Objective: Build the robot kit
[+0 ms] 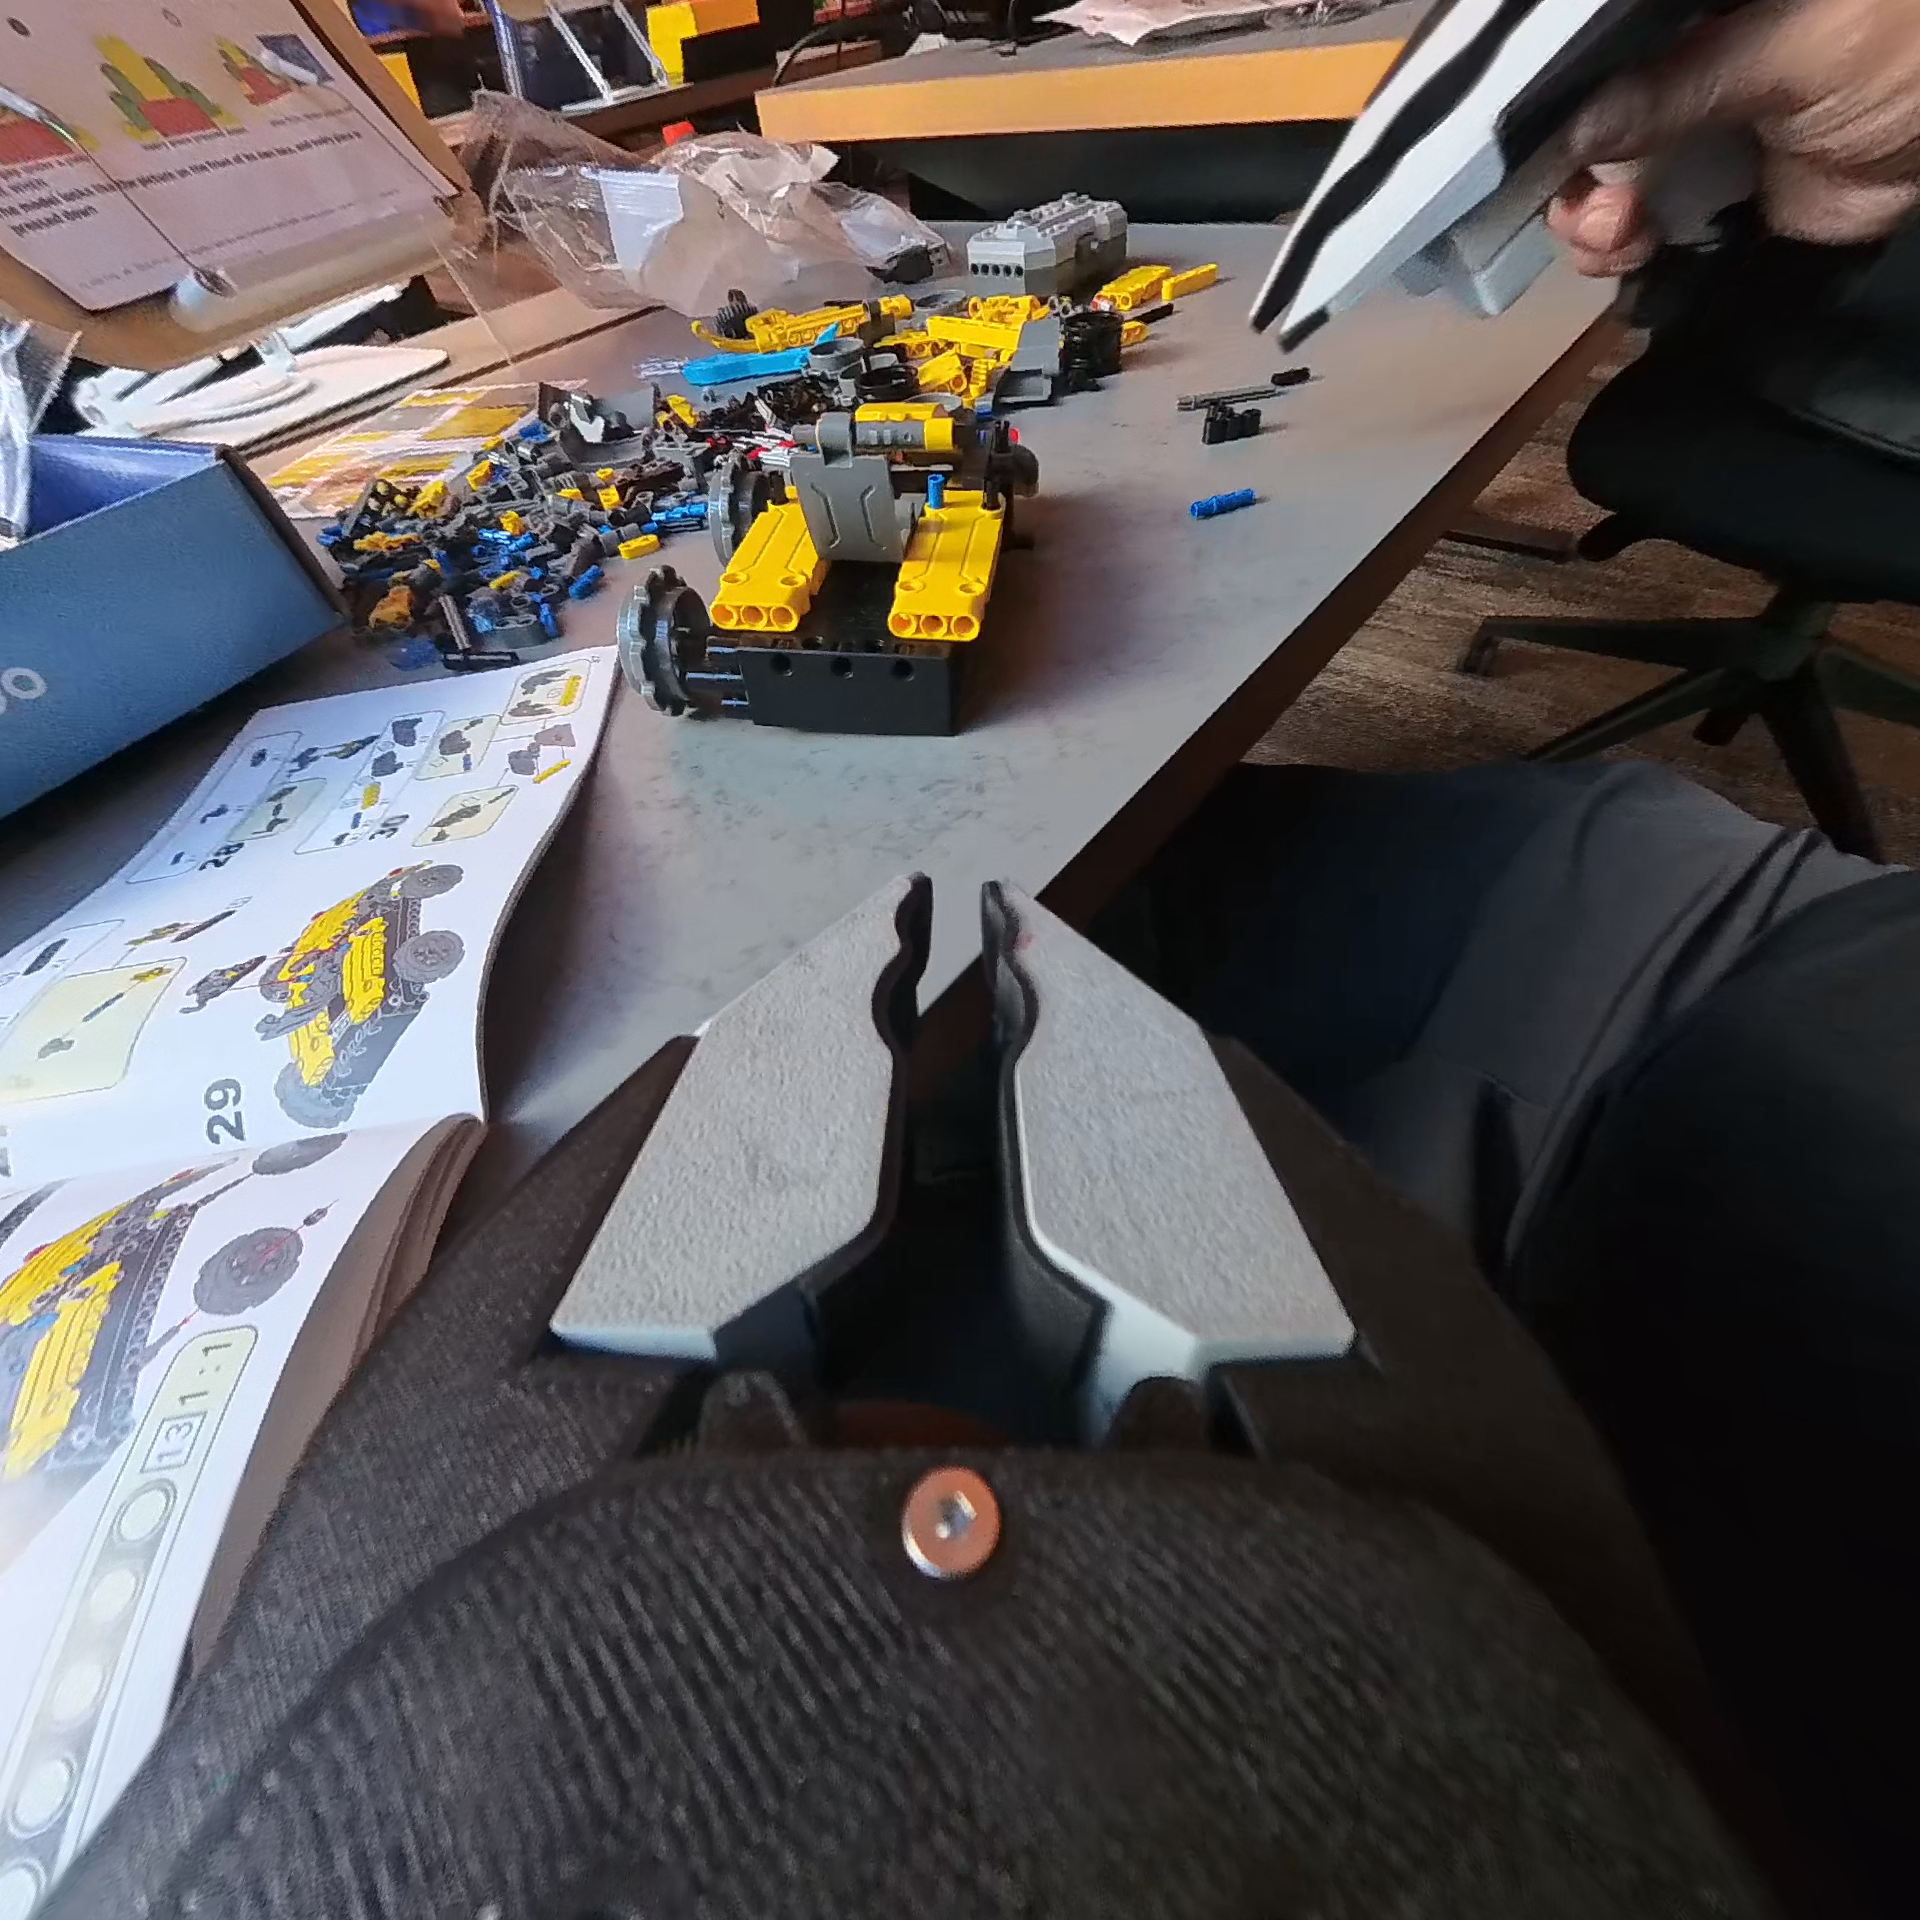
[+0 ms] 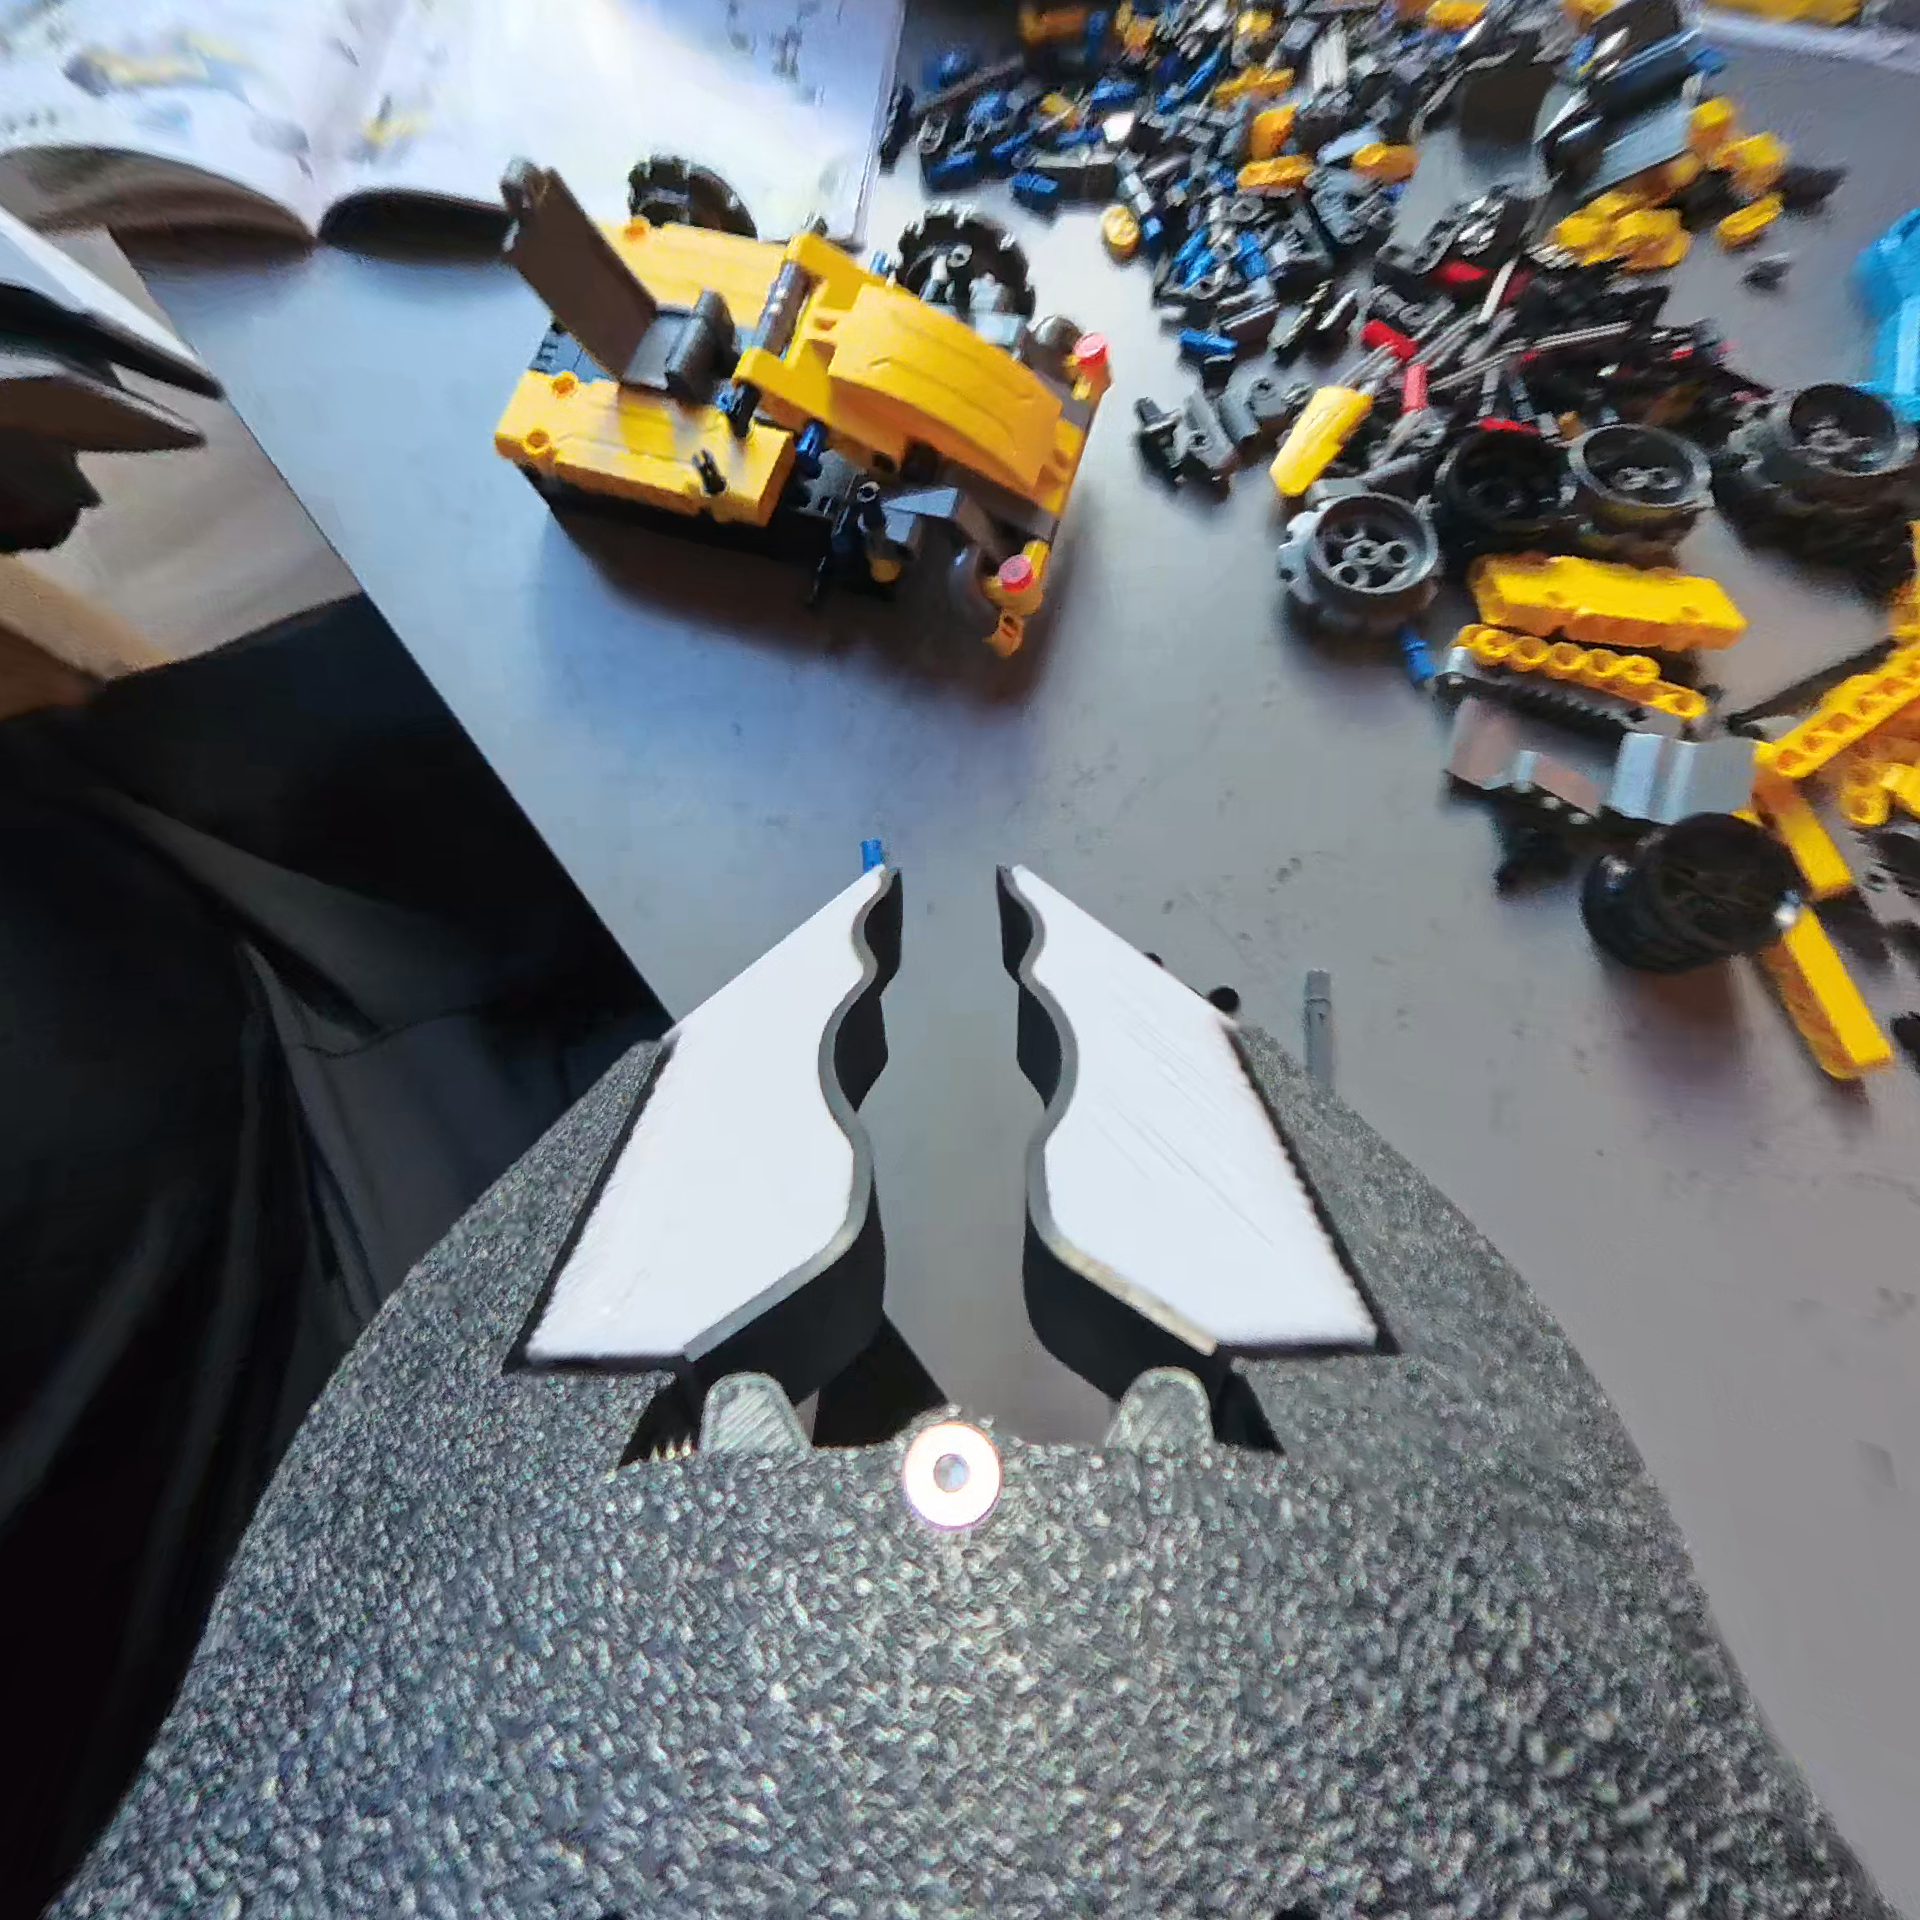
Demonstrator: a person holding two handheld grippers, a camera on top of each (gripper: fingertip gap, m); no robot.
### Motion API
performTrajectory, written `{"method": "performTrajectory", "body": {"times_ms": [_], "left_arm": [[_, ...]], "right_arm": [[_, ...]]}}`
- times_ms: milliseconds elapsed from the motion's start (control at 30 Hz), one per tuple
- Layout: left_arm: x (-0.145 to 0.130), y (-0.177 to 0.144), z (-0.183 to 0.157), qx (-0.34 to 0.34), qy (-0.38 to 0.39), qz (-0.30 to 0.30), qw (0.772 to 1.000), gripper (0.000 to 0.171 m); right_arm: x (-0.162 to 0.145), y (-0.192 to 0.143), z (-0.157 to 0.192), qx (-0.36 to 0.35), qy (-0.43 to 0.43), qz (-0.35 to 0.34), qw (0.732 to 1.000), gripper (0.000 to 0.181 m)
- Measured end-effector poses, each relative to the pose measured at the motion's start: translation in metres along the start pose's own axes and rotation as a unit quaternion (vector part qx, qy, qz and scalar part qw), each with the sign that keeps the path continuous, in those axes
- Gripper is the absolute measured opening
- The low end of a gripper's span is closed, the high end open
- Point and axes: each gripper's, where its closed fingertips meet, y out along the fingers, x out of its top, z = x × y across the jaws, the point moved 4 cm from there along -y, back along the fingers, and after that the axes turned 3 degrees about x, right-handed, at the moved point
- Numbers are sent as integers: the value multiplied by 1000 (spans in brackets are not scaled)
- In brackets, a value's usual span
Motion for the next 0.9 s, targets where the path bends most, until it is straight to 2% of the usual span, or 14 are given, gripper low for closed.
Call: {"method": "performTrajectory", "body": {"times_ms": [333,467,600,667,900], "left_arm": [[10,2,-9,-3,39,-33,999,11],[9,4,-17,-6,75,-33,997,10],[4,6,-20,2,91,-16,996,9],[5,5,-20,8,95,-17,995,8],[5,4,-20,3,86,-19,996,6]], "right_arm": [[-22,-32,-17,-69,52,-115,990,23],[-34,-31,-22,-86,68,-100,989,17],[-37,-16,-21,-71,83,-75,991,17],[-41,-11,-29,-101,81,-47,990,18],[-40,2,-37,-104,88,-12,991,21]]}}
